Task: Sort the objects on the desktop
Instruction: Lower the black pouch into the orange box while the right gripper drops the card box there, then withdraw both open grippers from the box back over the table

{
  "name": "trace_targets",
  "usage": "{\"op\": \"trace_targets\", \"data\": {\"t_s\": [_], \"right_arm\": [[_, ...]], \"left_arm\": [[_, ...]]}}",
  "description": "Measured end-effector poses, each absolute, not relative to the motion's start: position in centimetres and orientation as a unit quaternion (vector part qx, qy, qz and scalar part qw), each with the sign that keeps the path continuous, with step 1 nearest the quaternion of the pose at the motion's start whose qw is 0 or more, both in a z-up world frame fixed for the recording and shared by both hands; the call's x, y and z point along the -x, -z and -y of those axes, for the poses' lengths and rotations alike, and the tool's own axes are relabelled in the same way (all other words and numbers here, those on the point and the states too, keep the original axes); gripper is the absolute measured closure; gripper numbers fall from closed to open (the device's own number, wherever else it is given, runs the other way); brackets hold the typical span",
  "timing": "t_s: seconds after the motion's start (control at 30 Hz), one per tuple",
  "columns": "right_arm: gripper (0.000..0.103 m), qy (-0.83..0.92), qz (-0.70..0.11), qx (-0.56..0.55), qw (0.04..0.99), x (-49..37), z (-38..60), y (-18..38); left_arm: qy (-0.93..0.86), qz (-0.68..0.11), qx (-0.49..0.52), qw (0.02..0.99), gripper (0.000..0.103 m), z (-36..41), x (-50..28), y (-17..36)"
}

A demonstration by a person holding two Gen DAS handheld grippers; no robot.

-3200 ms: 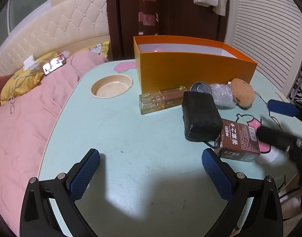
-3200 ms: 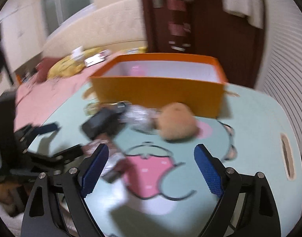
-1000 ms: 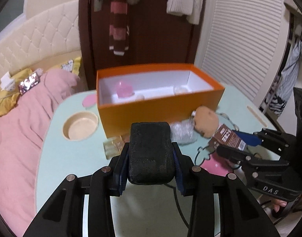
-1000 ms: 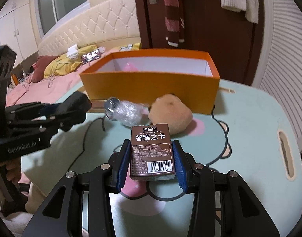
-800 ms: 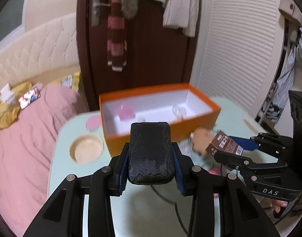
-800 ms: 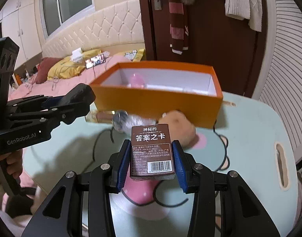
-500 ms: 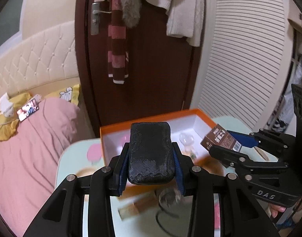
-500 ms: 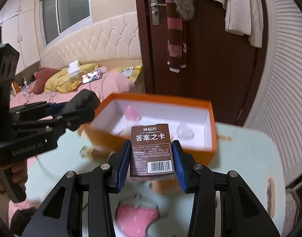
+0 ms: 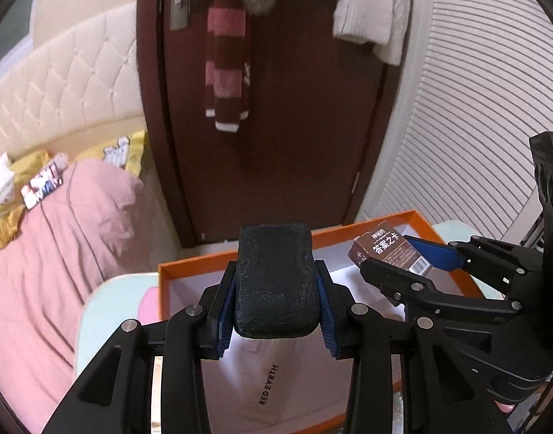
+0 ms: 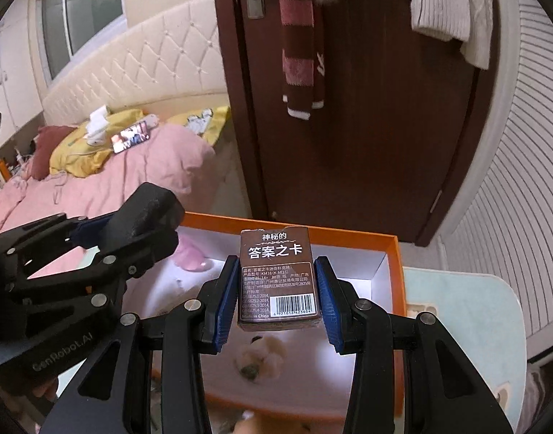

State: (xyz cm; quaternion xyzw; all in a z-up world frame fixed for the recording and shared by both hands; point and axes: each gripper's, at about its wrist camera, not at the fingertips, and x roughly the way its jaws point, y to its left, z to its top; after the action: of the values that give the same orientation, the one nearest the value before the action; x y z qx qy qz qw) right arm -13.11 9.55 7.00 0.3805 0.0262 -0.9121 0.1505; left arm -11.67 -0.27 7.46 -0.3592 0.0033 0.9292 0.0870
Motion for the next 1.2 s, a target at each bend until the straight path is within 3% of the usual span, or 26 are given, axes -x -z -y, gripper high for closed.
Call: {"op": "trace_targets", "data": {"t_s": [0.1,0.23,0.3,0.37,0.63,0.83,1.03,1.2], "right_arm": [[0.060,0.906,-0.026,-0.394,0.150,13.9,-9.5,-6.0],[0.059,0.900,-0.034,-0.410,0.144,14.3,-9.3,-5.0],[0.059,0.900,-0.037,-0.414,0.132,14.4,-9.4,-4.9],[0.059,0.903,-0.031,-0.406,0.134,14.1,-9.7,-5.3],[0.040,0.924,0.003,-0.346,0.164,10.2,-10.9,-9.2],[0.028,0.924,0.004,-0.331,0.192,4.2,-11.7,-10.4],[0.028,0.907,-0.026,-0.379,0.184,0.1,-11.4,-6.6],[0.028,0.894,-0.034,-0.415,0.165,-1.2,-11.3,-3.5]], "left_arm": [[-0.927,0.000,0.368,0.075,0.063,0.4,11.5,-6.5],[-0.932,0.001,0.359,0.046,0.029,0.6,10.6,-6.3],[-0.936,0.003,0.349,0.041,0.022,0.9,10.1,-6.7],[-0.940,0.007,0.340,0.040,0.020,1.1,9.6,-7.2],[-0.950,0.038,0.306,0.047,0.012,3.8,4.8,-10.3],[-0.947,0.042,0.312,0.055,0.010,5.3,-0.4,-9.1],[-0.938,0.002,0.344,0.034,0.009,4.3,-4.0,-4.1],[-0.923,0.022,0.384,0.027,0.009,4.2,-4.1,-1.0]]}}
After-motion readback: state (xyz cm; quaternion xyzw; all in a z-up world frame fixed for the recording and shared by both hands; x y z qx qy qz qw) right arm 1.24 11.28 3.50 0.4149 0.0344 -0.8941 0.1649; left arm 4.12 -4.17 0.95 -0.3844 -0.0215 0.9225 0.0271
